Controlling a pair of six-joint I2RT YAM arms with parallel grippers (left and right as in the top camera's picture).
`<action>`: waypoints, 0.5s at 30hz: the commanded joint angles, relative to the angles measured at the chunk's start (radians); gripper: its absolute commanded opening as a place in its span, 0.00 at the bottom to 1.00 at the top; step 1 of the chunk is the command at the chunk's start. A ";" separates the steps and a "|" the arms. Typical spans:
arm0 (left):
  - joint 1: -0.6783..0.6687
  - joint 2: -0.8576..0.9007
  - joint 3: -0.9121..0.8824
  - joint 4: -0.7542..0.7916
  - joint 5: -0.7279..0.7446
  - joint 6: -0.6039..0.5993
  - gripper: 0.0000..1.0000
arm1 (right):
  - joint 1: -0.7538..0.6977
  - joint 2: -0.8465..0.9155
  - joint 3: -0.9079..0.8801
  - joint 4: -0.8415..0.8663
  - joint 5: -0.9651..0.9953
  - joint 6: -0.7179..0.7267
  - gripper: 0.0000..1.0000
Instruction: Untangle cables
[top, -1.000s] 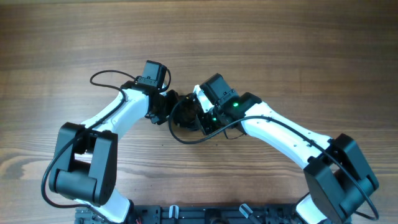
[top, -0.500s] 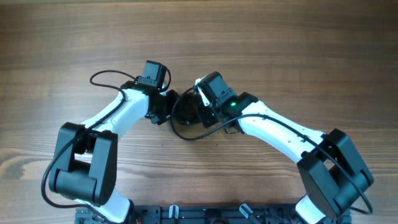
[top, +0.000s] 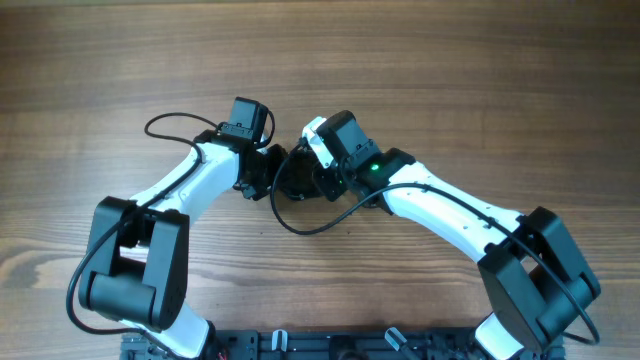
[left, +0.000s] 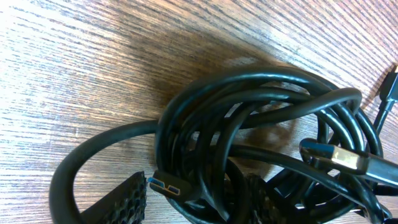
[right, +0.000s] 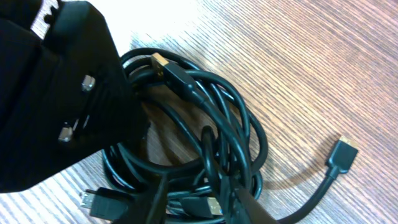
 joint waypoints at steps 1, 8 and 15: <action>-0.004 0.010 0.002 0.001 -0.016 -0.002 0.54 | -0.002 0.002 0.019 -0.006 0.032 -0.025 0.28; -0.004 0.010 0.002 0.001 -0.016 -0.002 0.54 | -0.002 0.030 0.007 -0.010 0.062 -0.031 0.27; -0.004 0.010 0.002 0.001 -0.016 -0.002 0.54 | -0.002 0.088 0.006 -0.015 0.065 -0.051 0.22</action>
